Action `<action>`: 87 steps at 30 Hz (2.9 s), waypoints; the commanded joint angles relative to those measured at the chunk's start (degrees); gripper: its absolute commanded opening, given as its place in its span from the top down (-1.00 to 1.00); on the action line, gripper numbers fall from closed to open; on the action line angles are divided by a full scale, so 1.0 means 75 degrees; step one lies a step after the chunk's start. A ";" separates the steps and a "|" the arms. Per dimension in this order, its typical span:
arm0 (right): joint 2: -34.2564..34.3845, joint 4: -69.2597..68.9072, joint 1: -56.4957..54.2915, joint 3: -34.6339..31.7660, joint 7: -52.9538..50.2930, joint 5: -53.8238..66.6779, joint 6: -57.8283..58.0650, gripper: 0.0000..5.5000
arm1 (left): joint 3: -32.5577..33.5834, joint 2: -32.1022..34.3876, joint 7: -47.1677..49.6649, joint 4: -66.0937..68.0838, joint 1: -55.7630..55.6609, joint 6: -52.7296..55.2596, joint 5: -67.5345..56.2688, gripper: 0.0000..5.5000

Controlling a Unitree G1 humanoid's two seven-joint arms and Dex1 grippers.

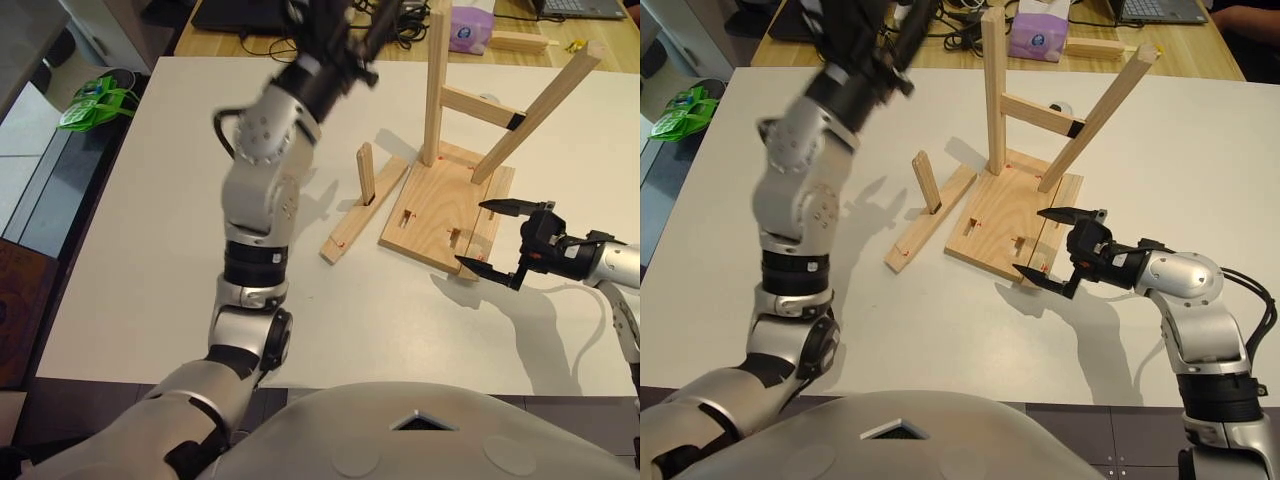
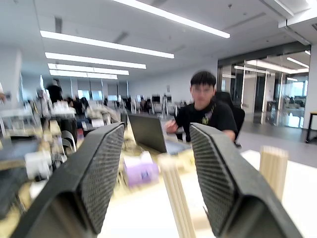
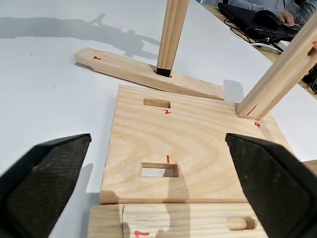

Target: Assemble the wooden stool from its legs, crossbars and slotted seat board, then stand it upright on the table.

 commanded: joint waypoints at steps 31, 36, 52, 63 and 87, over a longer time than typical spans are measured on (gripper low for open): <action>0.0211 0.0184 -0.0168 0.0354 -0.0149 -0.0400 -0.0294 -0.82 | -0.1129 -0.0326 -0.0393 0.3348 0.0865 -0.0348 0.0837 0.12; 0.0348 0.0206 -0.0181 0.0457 -0.0272 -0.0470 -0.0330 -0.82 | -0.0645 -0.0491 -0.0004 0.1268 -0.0253 0.0201 0.0438 0.12; 0.0237 -0.0120 0.0776 -0.0144 -0.0561 -0.0371 -0.0305 -0.82 | 0.0941 0.3334 -0.1055 -0.4281 0.3926 0.4029 -0.0934 0.12; 0.0184 -0.0007 0.0441 -0.0013 -0.0413 -0.0468 -0.0381 -0.82 | -0.1178 0.2741 -0.0711 -0.3627 0.4536 0.3665 -0.0135 -0.07; 0.0376 0.0166 0.0166 0.0168 -0.0565 -0.0557 -0.0610 -0.82 | -0.2280 0.2158 -0.0202 -0.1172 0.3938 0.2553 0.1645 0.20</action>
